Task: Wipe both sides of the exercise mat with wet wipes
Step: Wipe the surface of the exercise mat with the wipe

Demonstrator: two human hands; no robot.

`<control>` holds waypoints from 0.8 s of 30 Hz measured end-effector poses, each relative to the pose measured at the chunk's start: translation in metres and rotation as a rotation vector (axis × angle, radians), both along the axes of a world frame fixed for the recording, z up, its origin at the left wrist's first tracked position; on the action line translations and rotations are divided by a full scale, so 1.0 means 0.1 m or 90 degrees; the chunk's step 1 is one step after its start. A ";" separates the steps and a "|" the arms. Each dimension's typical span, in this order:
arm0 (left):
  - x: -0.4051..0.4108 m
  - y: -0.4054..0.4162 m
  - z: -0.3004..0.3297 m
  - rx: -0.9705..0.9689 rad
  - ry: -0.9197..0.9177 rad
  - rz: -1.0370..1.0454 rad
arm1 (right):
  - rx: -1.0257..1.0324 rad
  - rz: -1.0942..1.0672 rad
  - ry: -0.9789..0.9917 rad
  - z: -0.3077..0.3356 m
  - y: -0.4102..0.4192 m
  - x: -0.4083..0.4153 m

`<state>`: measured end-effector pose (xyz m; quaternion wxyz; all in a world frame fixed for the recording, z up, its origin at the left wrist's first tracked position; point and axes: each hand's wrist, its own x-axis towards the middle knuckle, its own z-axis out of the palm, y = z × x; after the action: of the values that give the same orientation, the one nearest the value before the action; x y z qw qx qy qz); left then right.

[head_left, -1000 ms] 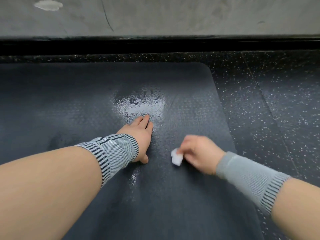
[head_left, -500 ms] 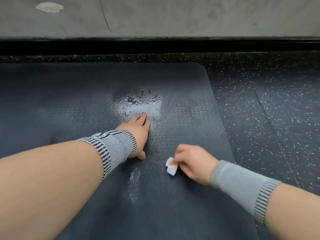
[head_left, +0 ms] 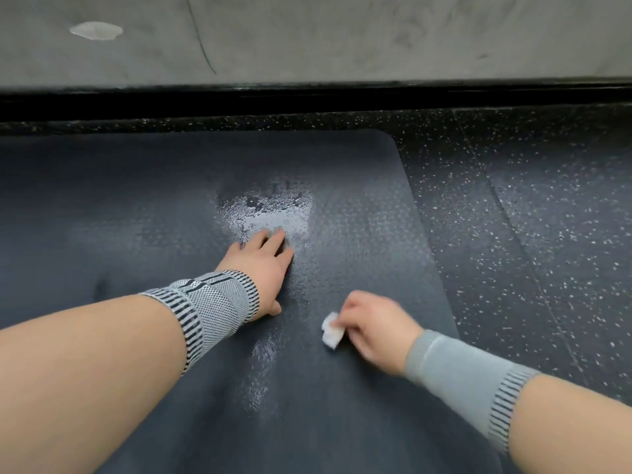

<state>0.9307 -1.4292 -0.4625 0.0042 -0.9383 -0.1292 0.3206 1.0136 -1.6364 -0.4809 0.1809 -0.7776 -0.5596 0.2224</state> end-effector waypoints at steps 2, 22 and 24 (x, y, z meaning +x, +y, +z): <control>-0.04 -0.05 0.00 0.001 -0.020 -0.016 | 0.031 -0.211 -0.078 0.00 0.06 0.30; -0.61 -0.46 -0.15 -0.104 -0.090 -0.148 | -0.127 -0.434 -0.110 -0.16 0.05 0.01; -0.58 -0.44 -0.13 -0.110 -0.087 -0.154 | -0.135 -0.320 -0.057 -0.11 -0.01 -0.44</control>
<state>0.8728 -1.4737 -0.4751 -0.0465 -0.9635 0.0131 0.2633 0.9697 -1.6378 -0.4922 0.1231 -0.9158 -0.3301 0.1928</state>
